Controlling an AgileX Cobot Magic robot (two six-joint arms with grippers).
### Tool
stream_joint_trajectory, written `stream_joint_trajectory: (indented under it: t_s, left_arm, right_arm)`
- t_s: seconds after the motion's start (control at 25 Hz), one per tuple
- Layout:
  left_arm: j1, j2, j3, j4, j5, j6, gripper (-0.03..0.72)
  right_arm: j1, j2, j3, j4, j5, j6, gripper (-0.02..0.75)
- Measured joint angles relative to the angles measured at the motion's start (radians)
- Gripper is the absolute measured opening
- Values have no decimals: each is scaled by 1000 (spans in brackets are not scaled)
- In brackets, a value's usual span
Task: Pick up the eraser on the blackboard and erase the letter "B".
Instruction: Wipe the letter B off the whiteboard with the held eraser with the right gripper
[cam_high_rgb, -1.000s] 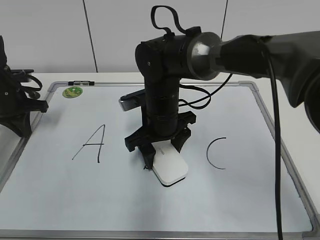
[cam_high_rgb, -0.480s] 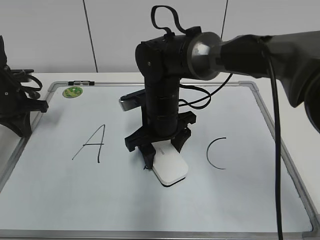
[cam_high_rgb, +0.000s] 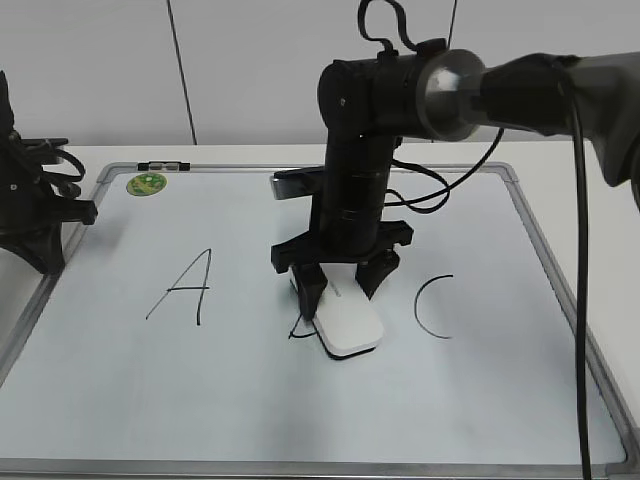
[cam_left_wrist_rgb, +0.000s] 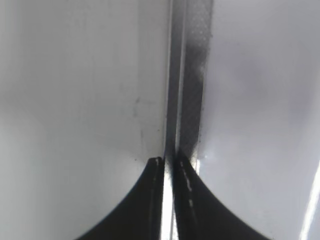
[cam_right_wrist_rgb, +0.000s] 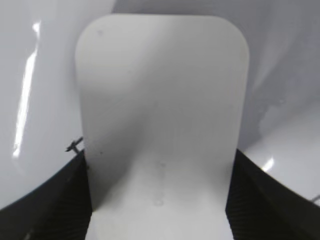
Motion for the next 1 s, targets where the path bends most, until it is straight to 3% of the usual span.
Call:
stream_joint_trajectory:
  t_s: [0.44, 1.0]
  left_arm:
    - [0, 0, 0, -4, 0, 0, 25]
    - [0, 0, 0, -4, 2, 2, 25]
  right_arm:
    - [-45, 0, -9, -25, -4, 5, 521]
    - [45, 0, -9, -92, -5, 14, 521]
